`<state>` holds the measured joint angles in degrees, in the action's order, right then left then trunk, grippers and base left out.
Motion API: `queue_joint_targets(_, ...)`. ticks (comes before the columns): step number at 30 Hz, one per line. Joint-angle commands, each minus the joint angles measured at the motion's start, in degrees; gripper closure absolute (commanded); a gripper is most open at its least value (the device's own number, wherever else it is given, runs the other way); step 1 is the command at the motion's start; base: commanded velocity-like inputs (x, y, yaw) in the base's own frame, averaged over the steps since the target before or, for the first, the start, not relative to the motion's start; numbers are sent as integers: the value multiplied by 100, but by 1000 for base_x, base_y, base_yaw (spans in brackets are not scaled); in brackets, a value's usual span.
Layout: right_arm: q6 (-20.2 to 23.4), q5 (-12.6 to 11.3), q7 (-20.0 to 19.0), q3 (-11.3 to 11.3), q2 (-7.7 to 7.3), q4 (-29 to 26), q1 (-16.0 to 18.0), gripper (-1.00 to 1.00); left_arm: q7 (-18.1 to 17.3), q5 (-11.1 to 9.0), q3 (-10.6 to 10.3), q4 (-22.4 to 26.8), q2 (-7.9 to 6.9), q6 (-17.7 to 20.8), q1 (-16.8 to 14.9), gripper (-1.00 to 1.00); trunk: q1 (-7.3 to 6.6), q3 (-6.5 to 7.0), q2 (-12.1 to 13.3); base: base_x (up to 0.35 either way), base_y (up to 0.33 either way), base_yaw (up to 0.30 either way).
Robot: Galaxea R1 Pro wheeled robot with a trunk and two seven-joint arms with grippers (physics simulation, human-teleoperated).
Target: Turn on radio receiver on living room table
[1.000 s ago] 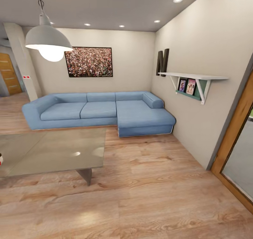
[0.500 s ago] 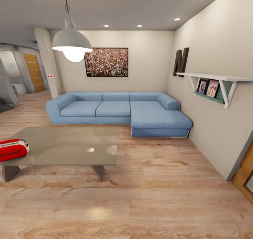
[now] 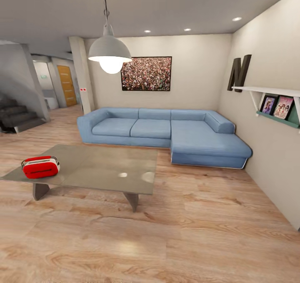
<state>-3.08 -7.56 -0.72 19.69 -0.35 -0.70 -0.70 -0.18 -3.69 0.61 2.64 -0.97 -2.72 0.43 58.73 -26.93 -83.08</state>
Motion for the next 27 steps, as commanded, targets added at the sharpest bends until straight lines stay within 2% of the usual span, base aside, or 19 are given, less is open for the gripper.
queue_joint_targets(1,0,0,-3,0,0,0,0,-100,0,0,0,0,0,0,0,-100,0,0,0,0,0,278)
queue_joint_targets(27,-7,1,1,9,0,0,0,-100,0,0,0,0,0,0,-1,-100,0,0,0,0,0,278)
